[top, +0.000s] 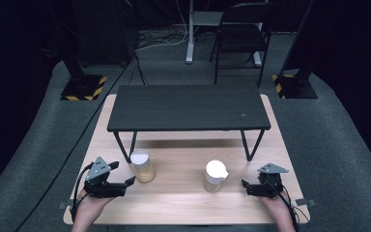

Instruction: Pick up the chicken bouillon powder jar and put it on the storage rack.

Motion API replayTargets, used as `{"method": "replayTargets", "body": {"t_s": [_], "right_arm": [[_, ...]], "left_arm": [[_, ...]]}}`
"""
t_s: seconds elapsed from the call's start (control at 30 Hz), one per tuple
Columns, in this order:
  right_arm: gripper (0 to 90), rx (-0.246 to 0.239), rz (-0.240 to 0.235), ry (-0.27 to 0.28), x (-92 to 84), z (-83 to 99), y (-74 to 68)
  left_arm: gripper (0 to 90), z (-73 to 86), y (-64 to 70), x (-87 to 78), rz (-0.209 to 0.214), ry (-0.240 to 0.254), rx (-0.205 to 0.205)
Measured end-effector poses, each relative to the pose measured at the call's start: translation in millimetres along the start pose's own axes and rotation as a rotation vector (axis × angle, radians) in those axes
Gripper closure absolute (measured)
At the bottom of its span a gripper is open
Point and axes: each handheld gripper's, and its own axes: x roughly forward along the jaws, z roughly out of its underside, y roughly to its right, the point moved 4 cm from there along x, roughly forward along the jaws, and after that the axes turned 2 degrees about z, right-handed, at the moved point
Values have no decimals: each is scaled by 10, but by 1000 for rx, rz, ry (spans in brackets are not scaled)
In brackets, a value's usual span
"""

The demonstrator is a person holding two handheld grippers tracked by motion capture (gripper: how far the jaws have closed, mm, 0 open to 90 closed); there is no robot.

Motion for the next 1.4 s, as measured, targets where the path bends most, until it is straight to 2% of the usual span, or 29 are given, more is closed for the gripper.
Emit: {"method": "replayTargets", "body": {"t_s": [0.13,0.43,0.97,1.07,1.3,1.4], "right_arm": [[92,0,0,0,0,-1,0],[92,0,0,0,0,0,-1],[91,1,1,-1,1,-2,-3],[91,1,0,-1,2,-3,-3],[91,1,0,-1,3,-3,-3],[91,1,0,-1,3,-4,-3]], "left_arm": [[136,-25,30,71,14,1,9],[136,-76,69,241,11,-5,23],[144,-173,-16,554,15,-32,17],[157,-193,-13,596,11,-39,29],[211,-204,-35,688,14,-42,23],[259,-207,-61,724,20,-39,29]]}}
